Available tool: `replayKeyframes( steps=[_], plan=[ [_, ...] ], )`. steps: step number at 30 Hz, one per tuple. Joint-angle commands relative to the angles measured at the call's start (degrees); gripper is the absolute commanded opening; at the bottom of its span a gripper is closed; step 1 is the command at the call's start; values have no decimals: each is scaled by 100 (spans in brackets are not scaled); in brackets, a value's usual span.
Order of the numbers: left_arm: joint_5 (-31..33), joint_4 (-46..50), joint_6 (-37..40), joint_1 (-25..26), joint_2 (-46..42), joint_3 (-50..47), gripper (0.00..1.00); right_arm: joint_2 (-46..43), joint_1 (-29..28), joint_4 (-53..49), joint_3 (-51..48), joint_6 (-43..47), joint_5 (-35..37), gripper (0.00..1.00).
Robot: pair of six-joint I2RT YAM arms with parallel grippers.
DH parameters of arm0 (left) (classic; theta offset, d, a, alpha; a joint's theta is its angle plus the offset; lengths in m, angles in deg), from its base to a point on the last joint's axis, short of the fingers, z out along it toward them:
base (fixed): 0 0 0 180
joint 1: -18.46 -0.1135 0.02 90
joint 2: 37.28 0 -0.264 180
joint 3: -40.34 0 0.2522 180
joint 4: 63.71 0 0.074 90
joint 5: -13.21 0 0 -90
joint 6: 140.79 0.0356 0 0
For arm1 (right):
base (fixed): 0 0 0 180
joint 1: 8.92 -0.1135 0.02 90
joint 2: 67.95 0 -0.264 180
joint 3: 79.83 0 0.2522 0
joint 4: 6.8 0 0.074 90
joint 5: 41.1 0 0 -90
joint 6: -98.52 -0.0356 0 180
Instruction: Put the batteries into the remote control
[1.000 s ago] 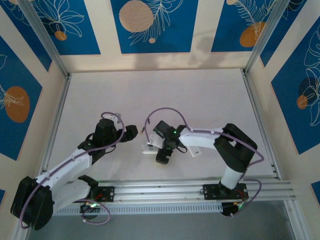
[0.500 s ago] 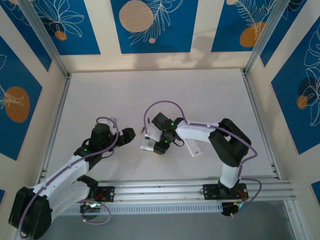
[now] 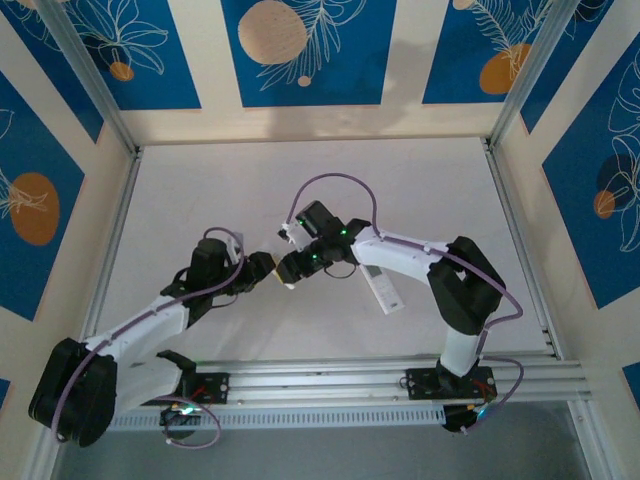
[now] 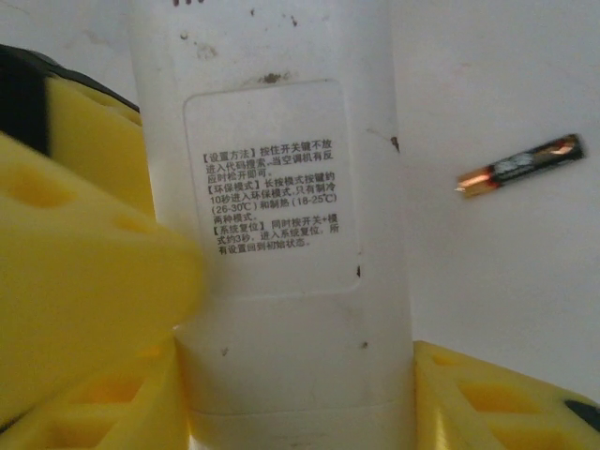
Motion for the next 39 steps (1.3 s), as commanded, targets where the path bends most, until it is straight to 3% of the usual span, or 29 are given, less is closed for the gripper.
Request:
replayKeyframes(
  steps=[1,6,10,13,17,20,22,29,33,39],
  plan=[
    [-91,-188,-154,-56,-17,160,38,-134,-157,292,167,-579,-453,52],
    [209,290,-186,-58,-183,313,15,-32,-219,309,250,-938,-540,54],
    [847,2066,458,-116,-250,1094,9,-287,-138,252,299,-1025,-403,80],
    [2085,3906,2125,-134,121,2274,7,-742,201,207,45,-1144,119,87],
    [4669,6424,4059,-135,1950,4533,3,-915,705,-108,-159,-1194,714,88],
    [6179,6947,4556,-142,3154,5488,0,-762,1053,-667,63,-1307,700,87],
    [6676,6927,4757,-161,3780,5984,0,-790,1176,-851,52,-1281,639,87],
    [7415,7063,5106,-205,6119,7836,0,-1828,1223,-915,-795,-1289,953,87],
    [7300,6904,5264,-241,6919,8419,2,-2487,1310,-939,-1312,-1355,1169,87],
    [6782,6925,5254,-276,7727,9211,14,-3135,1848,-1295,-1689,-1757,1205,87]
  ],
)
